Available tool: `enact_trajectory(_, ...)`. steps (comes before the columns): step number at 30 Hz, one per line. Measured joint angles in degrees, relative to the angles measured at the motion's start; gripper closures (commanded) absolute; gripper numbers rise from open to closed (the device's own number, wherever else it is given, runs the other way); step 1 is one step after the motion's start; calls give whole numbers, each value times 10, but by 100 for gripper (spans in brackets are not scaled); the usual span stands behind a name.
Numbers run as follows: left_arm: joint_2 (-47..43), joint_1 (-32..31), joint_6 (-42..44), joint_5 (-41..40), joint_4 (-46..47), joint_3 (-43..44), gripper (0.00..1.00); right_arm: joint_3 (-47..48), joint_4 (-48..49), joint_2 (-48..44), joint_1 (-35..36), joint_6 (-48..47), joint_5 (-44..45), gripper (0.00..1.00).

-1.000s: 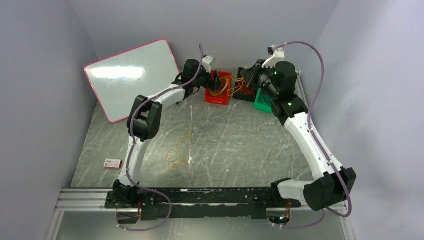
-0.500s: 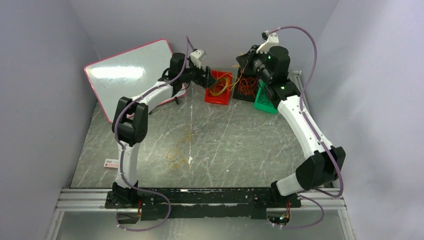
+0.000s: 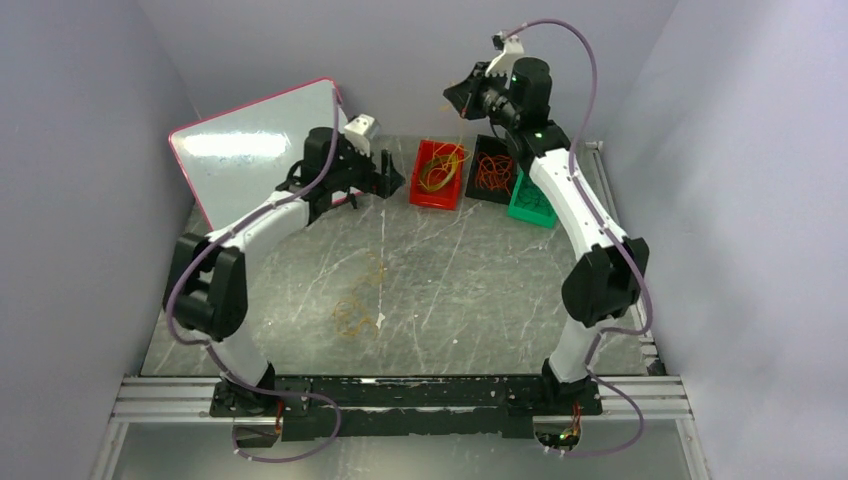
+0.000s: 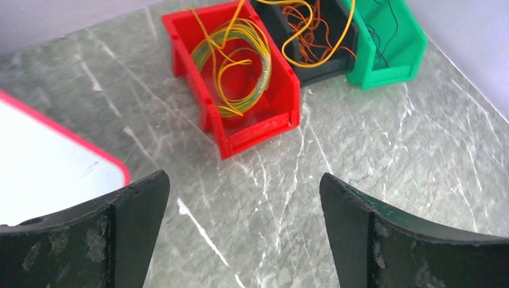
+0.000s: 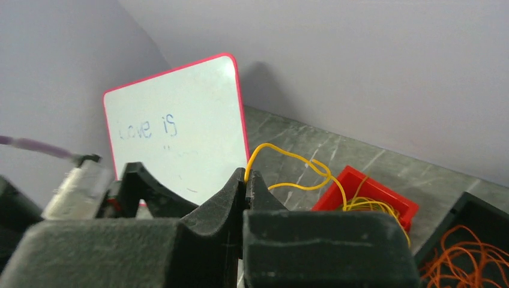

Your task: Untangle the cables

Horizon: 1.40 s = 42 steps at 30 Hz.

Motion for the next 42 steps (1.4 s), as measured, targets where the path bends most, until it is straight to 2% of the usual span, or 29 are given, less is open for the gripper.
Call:
enact_trajectory(7, -92, 20, -13, -68, -78, -15, 0, 34, 11, 79, 3, 27, -52, 100)
enact_trajectory(14, -206, 25, 0, -136, -118, -99, 0, 43, 26, 167, 13, 46, -75, 100)
enact_trajectory(18, -251, 26, 8, -170, -123, -134, 0, 43, 30, 204, 17, 48, -60, 100)
enact_trajectory(25, -260, 26, 15, -193, -136, -151, 0, 43, 38, 228, 17, 17, 21, 100)
enact_trajectory(34, -250, 26, 19, -192, -144, -151, 0, 68, 9, 289, 15, 0, 42, 100)
enact_trajectory(39, -237, 26, 19, -189, -152, -151, 0, 87, -28, 320, 15, -4, 46, 89)
enact_trajectory(42, -233, 26, 19, -186, -159, -151, 0, 101, -49, 333, 15, -9, 47, 78)
